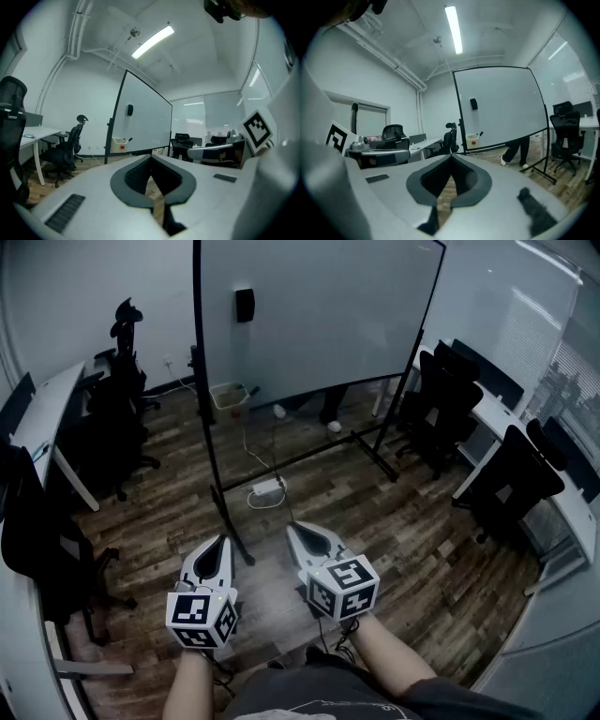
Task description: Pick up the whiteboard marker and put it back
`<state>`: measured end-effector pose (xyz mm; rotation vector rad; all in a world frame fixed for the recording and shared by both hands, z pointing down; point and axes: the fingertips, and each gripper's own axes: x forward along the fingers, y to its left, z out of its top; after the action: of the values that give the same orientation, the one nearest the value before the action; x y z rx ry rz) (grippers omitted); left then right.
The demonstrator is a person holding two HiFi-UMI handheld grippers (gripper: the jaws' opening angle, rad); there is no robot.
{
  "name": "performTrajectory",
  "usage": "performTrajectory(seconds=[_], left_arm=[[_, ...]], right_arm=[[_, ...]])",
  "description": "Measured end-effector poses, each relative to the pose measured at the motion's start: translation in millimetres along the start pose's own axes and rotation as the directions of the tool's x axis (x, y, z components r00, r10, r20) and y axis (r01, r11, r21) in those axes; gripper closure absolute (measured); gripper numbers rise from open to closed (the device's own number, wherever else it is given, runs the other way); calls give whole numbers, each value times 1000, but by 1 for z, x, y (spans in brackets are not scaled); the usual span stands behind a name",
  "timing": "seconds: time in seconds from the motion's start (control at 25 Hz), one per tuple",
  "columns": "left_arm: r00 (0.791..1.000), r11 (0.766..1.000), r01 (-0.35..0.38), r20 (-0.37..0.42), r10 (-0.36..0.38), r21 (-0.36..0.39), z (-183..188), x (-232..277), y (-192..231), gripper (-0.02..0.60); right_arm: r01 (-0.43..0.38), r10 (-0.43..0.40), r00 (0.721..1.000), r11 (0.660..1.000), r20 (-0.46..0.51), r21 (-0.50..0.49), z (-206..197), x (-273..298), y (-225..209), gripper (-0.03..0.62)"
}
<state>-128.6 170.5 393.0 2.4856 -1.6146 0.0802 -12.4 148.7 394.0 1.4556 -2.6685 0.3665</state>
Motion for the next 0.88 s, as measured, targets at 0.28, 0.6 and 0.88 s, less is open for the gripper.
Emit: performTrajectory(seconds=[0.28,0.6,0.88], left_arm=[[1000,1000,-5,16,5,5,7,1,2,568],[999,999,30,34,-29,-27,-3,-6,14,567],[999,999,27,20,-27,-26,-11,20,19,566]], right_arm=[[-23,23,1000,1000,-12,-17,-2,5,0,572],[15,-18,998,999,59,52,-9,4,5,571],[47,-50,998,997,44,59,-18,19,-24,569]])
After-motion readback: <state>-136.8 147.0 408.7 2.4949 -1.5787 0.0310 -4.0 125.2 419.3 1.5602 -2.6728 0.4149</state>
